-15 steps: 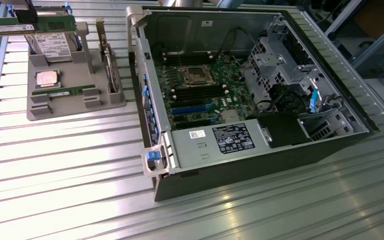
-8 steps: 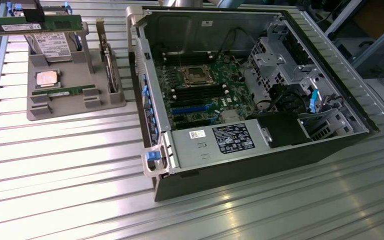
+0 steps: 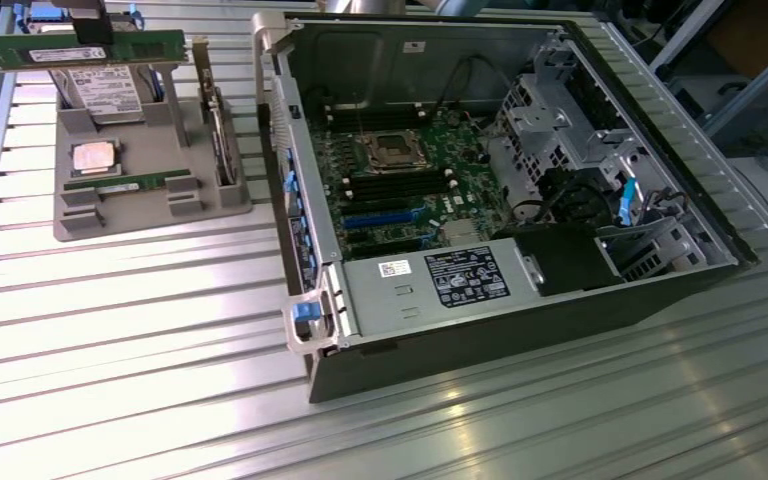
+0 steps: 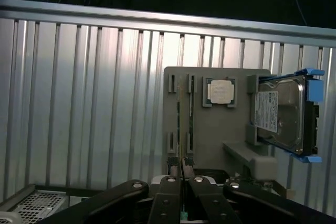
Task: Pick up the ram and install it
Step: 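Pick up the ram and move it above insertion slot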
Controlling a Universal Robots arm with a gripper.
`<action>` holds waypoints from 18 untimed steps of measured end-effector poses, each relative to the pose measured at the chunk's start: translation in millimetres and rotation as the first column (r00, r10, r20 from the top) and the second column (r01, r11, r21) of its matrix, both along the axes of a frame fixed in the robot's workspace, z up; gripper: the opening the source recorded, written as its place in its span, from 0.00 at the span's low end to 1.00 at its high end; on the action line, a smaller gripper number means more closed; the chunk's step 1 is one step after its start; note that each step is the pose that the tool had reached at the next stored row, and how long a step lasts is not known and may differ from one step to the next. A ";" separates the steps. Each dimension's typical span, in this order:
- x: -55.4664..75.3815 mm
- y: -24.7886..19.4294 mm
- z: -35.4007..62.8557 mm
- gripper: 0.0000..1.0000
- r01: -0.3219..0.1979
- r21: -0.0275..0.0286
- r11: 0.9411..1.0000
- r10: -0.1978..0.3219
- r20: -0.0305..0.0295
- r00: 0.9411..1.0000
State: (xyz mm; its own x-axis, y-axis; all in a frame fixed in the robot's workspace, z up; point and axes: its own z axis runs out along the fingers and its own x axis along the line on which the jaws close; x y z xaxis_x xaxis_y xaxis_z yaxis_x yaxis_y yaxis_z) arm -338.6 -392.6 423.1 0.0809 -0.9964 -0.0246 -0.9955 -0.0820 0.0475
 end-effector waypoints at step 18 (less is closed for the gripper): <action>41.4 0.0 0.0 0.12 0.000 0.000 1.000 0.000 -0.004 1.000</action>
State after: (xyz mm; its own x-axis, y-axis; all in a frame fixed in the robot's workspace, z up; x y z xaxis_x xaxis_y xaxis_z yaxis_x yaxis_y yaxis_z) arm -297.2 -392.6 423.1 0.0808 -0.9964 -0.0250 -0.9953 -0.0820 0.0513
